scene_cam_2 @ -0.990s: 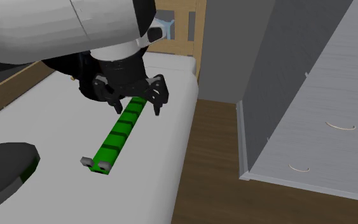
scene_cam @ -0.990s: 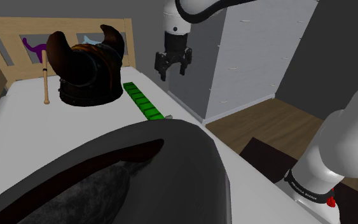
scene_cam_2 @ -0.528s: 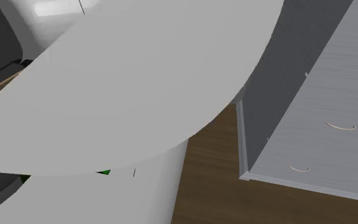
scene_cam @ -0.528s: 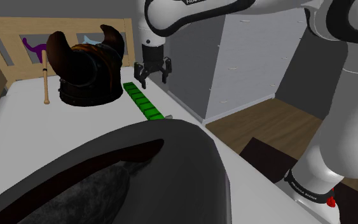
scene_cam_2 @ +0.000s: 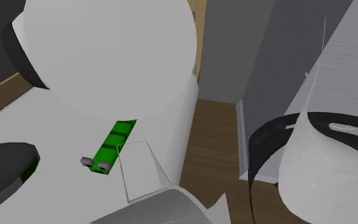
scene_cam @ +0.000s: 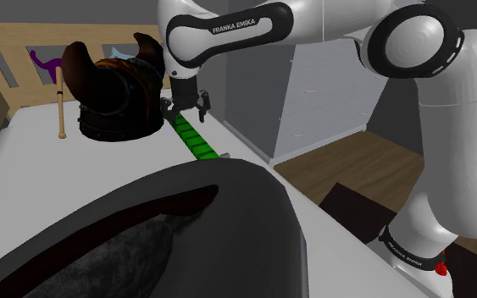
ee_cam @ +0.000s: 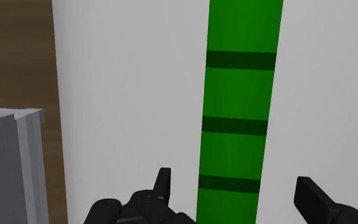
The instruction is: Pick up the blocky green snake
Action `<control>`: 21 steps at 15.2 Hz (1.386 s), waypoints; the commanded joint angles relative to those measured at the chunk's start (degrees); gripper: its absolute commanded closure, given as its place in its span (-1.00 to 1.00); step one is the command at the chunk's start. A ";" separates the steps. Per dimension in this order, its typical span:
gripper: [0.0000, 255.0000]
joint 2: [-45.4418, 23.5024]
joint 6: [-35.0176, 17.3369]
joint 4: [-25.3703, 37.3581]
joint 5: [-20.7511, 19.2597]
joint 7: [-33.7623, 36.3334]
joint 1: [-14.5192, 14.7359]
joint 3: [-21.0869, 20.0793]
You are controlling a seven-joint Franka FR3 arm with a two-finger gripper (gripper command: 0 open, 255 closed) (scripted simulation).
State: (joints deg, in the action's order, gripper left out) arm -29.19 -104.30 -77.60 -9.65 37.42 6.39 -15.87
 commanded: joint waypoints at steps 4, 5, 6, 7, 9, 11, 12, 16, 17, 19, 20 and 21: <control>-1.00 -1.03 -3.22 -2.25 -0.32 0.44 0.02 0.16; -1.00 -1.12 -3.61 -2.56 -0.36 0.48 0.01 0.18; -1.00 -1.12 -3.62 -2.56 -0.35 0.48 0.01 0.18; 1.00 -1.12 -3.67 -2.61 -0.36 0.53 0.04 0.17; 1.00 -1.07 -3.73 -2.73 -0.35 0.51 0.01 0.17; 1.00 -1.06 -3.74 -2.74 -0.35 0.52 0.01 0.17; 1.00 -1.07 -3.74 -2.74 -0.36 0.54 0.02 0.17; 1.00 -1.12 -3.61 -2.56 -0.36 0.48 0.00 0.18; 1.00 -0.97 -2.93 -2.02 -0.29 0.41 0.02 0.14; 1.00 -0.71 -1.54 -0.87 -0.19 0.29 0.08 0.09; 1.00 -0.60 -0.83 -0.26 -0.14 0.23 0.11 0.06; 1.00 -0.50 -0.12 0.36 -0.09 0.17 0.15 0.03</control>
State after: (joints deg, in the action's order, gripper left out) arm -29.70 -105.22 -78.06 -9.77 37.64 6.47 -15.82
